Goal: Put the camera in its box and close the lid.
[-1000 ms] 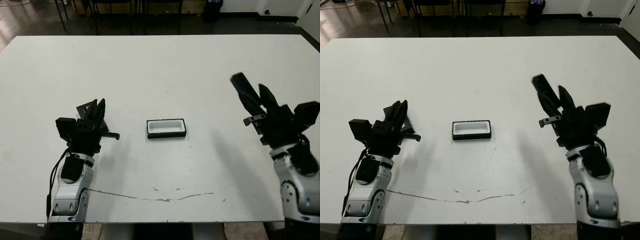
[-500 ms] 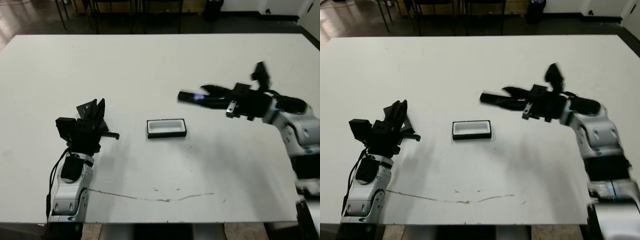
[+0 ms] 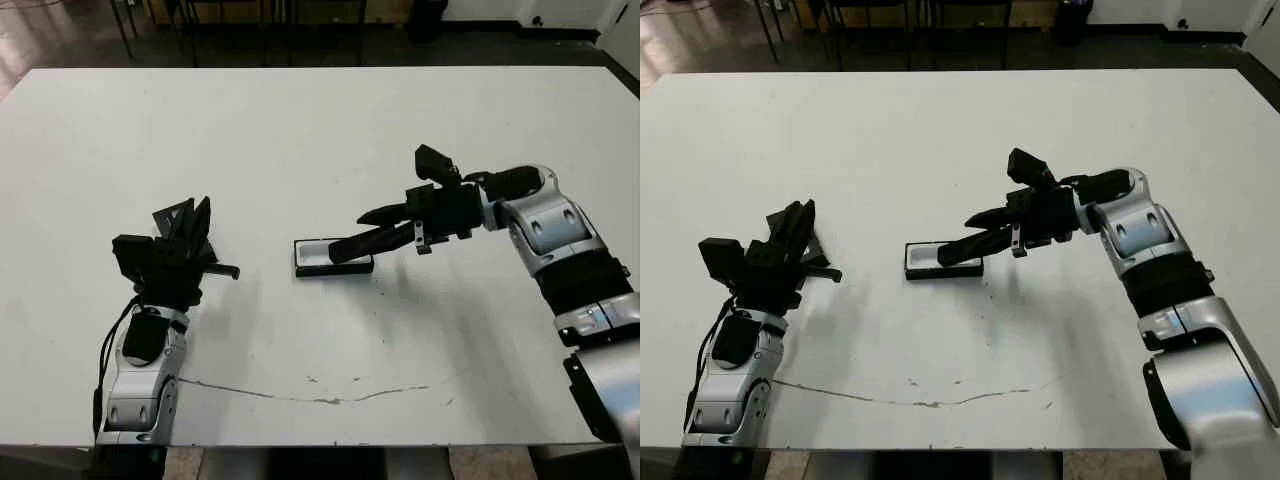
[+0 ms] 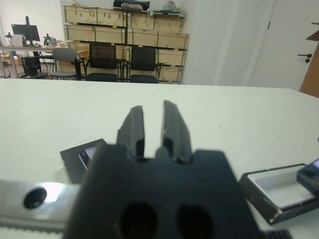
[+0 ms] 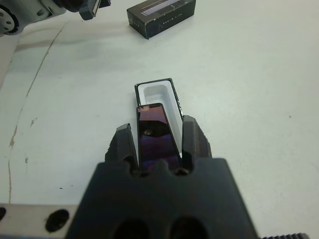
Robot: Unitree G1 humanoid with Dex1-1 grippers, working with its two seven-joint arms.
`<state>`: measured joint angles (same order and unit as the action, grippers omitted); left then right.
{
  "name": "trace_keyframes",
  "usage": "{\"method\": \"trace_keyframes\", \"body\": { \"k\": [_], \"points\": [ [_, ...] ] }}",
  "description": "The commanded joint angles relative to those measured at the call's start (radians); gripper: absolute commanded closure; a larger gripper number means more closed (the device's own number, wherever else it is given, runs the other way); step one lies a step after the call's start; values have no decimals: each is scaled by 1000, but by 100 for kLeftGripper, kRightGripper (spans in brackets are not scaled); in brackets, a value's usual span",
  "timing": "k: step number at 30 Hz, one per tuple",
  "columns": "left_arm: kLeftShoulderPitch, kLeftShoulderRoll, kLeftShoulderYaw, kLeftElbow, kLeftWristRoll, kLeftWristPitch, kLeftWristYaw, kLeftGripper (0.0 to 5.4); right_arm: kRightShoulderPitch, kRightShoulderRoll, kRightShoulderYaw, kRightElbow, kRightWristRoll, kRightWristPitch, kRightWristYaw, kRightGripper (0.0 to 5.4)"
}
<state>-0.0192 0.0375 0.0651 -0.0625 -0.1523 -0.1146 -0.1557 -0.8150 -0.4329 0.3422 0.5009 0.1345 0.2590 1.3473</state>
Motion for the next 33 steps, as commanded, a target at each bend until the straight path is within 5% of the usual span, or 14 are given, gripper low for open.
{"method": "trace_keyframes", "body": {
  "k": [1, 33],
  "points": [
    [17, 9, 3, 18, 7, -1, 0, 540, -13, 7, 8, 7, -29, -18, -4, 511],
    [22, 7, -4, 28, 12, -11, 8, 540, -23, 41, 4, 38, -68, -45, -29, 511]
  ]
}}
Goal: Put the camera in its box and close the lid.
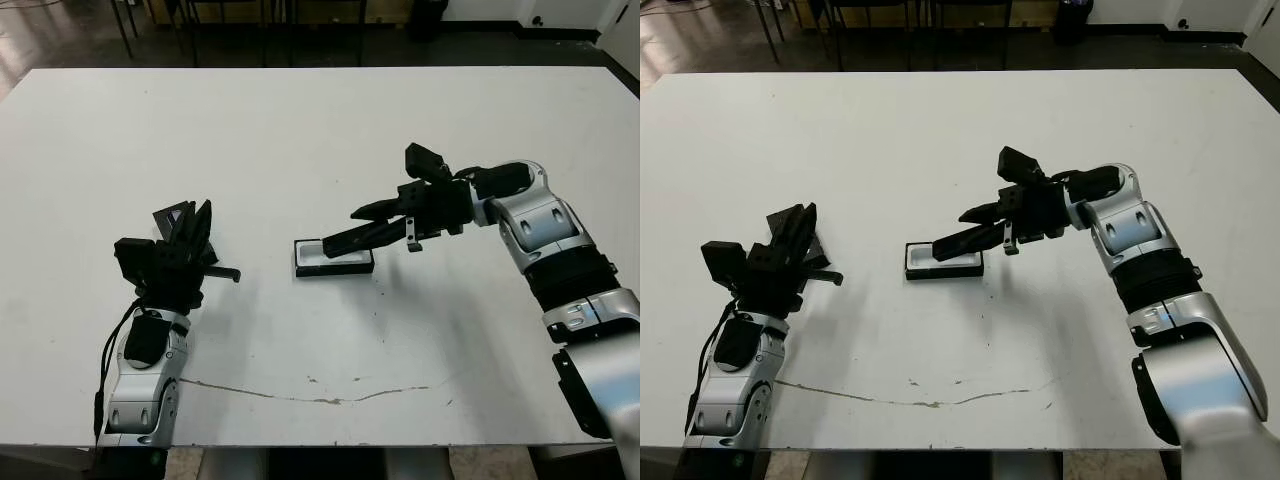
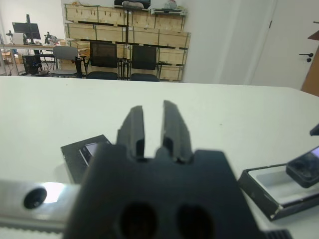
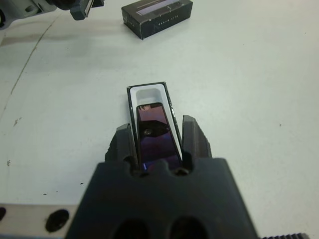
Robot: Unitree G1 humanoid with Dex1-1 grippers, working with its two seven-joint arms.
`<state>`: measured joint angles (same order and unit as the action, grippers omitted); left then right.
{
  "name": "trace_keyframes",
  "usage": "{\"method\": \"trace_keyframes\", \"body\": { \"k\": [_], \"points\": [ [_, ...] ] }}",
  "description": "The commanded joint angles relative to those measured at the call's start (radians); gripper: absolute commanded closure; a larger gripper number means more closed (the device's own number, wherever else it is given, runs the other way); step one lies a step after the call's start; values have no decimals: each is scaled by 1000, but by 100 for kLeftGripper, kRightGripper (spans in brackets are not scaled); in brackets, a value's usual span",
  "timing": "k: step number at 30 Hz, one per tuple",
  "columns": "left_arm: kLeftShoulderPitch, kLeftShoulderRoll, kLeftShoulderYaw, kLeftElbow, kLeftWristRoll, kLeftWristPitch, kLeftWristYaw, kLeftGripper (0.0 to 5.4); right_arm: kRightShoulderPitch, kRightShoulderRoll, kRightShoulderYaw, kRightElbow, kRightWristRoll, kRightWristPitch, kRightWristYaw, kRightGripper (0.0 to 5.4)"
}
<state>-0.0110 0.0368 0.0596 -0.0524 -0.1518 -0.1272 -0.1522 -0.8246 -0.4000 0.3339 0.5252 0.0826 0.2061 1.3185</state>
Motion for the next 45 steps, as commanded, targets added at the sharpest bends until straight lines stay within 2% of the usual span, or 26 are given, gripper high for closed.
{"method": "trace_keyframes", "body": {
  "k": [1, 7, 19, 33, 39, 45],
  "points": [
    [14, 7, 1, 18, 12, 1, 4, 540, -13, 11, 14, 18, -20, 2, 1, 511],
    [19, 6, 1, 14, 13, 3, 7, 540, -7, 24, 22, 41, -44, -33, -4, 511],
    [20, 4, 2, 29, -2, -13, -3, 540, 1, 35, 29, 44, -80, -47, -22, 511],
    [26, 1, -1, 27, 3, -13, 2, 540, -1, 77, 66, 3, -121, -8, -66, 511],
    [27, -4, -1, 23, -8, -7, 0, 540, 3, 118, 69, 22, -109, -11, -65, 511],
    [27, -1, -4, 19, 8, -4, 11, 540, 1, 147, 93, 42, -133, -7, -81, 511]
  ]
}}
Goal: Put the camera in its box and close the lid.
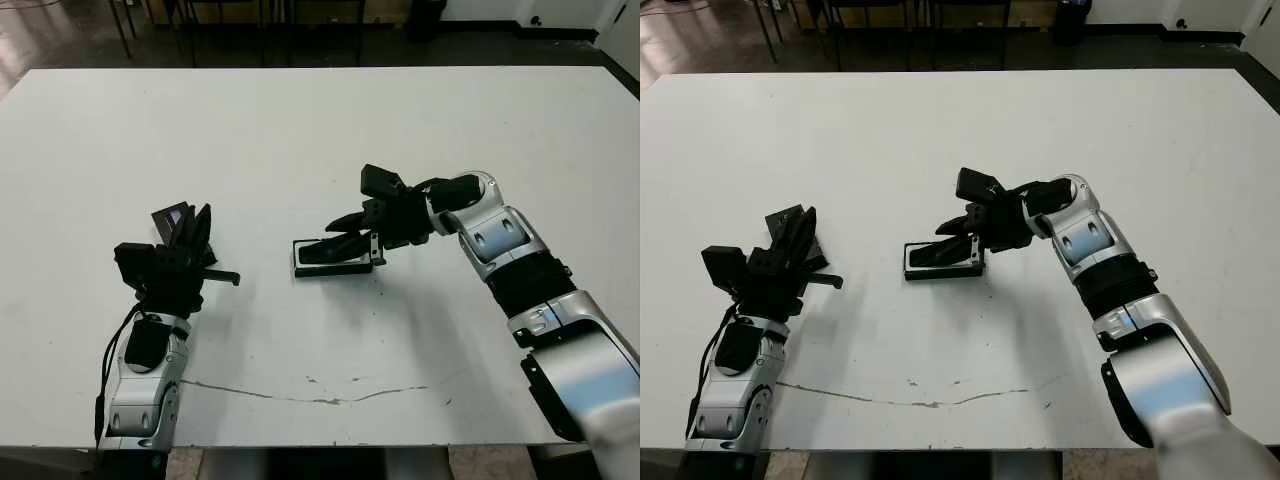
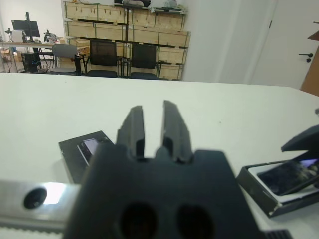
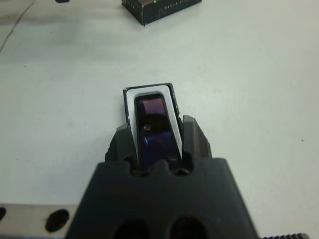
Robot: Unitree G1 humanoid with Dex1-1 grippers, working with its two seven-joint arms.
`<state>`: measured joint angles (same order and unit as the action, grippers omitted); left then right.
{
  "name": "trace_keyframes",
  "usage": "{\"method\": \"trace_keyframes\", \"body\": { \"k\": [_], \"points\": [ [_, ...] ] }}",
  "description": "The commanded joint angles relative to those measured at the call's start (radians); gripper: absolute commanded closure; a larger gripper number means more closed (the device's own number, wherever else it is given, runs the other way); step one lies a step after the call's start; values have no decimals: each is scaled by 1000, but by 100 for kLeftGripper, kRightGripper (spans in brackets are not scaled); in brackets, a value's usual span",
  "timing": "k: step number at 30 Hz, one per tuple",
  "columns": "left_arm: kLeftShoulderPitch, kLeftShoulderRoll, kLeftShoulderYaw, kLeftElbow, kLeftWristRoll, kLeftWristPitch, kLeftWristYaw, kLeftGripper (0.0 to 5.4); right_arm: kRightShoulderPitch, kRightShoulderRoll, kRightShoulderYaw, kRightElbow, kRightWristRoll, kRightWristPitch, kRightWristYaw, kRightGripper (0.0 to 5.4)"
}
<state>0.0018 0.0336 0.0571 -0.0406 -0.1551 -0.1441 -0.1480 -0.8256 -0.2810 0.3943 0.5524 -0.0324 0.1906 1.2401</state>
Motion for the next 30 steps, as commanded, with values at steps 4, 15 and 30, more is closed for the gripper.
{"method": "trace_keyframes", "body": {
  "k": [4, 15, 30],
  "points": [
    [10, 0, 2, 15, 2, 6, 3, 540, 11, 36, 31, 27, -30, -16, -21, 511],
    [9, 6, 2, 13, 11, 7, 5, 540, 36, -45, -28, -32, -61, -185, -142, 346],
    [6, 12, 2, 10, 15, 11, 5, 540, 103, -163, -239, -287, 102, -131, -208, 13]
  ]
}}
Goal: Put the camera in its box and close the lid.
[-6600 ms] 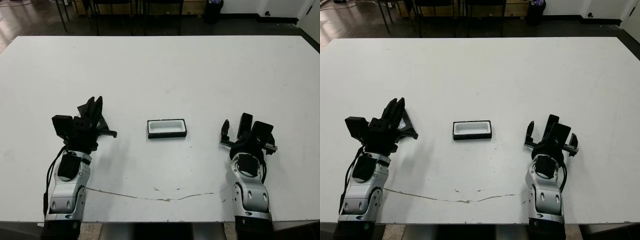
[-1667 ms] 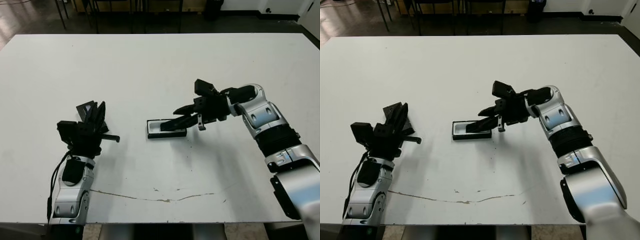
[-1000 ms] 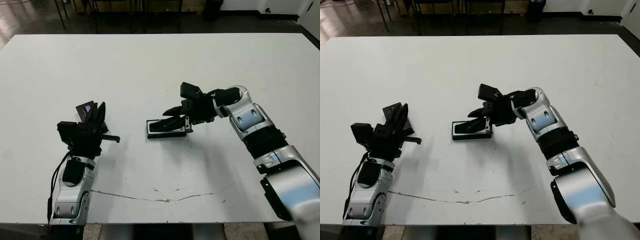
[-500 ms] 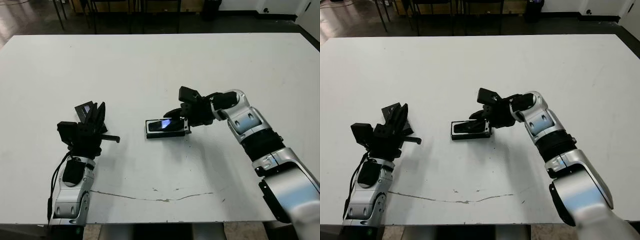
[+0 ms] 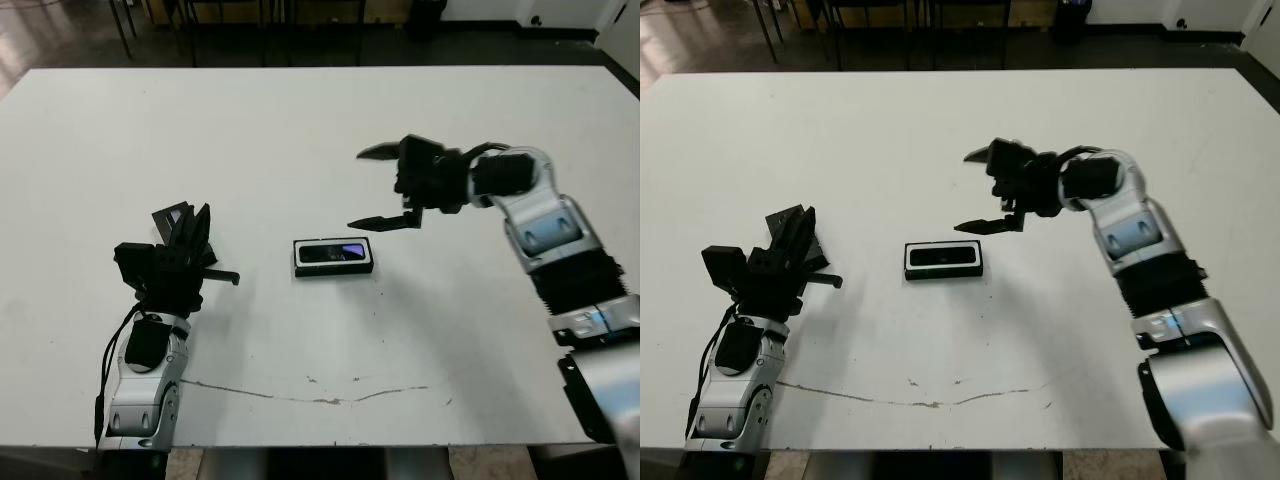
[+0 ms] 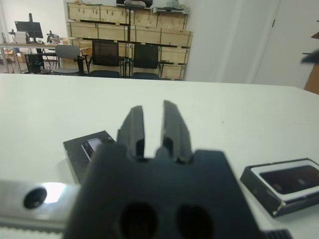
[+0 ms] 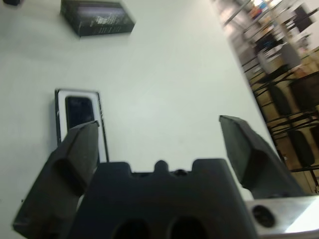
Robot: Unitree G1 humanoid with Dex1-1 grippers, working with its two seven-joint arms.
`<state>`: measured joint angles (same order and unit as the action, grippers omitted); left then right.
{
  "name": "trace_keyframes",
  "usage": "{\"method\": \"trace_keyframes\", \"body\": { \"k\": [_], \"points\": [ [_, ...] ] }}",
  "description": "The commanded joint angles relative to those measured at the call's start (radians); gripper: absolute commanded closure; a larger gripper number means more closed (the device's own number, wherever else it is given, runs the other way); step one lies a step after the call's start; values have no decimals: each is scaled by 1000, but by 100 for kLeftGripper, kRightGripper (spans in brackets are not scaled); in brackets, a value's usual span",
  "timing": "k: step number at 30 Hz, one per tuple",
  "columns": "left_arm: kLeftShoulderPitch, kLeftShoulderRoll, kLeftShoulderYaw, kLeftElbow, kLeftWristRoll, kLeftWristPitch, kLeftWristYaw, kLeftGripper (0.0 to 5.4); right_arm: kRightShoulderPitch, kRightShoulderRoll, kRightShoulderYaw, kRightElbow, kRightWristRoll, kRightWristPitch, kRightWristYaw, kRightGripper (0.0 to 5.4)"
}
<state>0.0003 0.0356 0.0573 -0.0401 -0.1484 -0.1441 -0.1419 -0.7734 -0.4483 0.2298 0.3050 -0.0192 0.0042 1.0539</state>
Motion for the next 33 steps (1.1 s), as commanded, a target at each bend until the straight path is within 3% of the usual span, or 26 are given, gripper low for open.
{"method": "trace_keyframes", "body": {
  "k": [1, 4, 7, 10, 13, 19, 23, 29, 33],
  "points": [
    [6, 11, 3, 10, 8, 9, -1, 540, 70, 20, -111, -59, 134, 82, -42, 2],
    [6, 11, 6, 10, 4, 10, 0, 540, 161, 69, -213, -163, 222, 159, -187, 2],
    [8, 11, 8, 5, 0, 12, -1, 540, 256, 115, -256, -265, 192, 176, -380, 2],
    [13, 14, 12, -12, -5, 21, 0, 540, 347, 130, -238, -344, 87, 109, -531, 38],
    [26, 19, 20, -54, -1, 41, 13, 540, 440, 116, -214, -391, 26, 48, -579, 103],
    [56, -38, 43, -249, 40, 233, 180, 540, 580, 92, -198, -458, 22, -2, -563, 239],
    [59, -29, 36, -392, 59, 440, 231, 476, 624, 99, -197, -489, 47, 29, -565, 332],
    [20, 31, -11, -542, 133, 727, 235, 331, 618, 112, -170, -447, 54, -26, -565, 467],
    [-49, 11, -13, -556, 137, 902, 241, 235, 598, 138, -139, -414, 44, -52, -583, 540]
  ]
}}
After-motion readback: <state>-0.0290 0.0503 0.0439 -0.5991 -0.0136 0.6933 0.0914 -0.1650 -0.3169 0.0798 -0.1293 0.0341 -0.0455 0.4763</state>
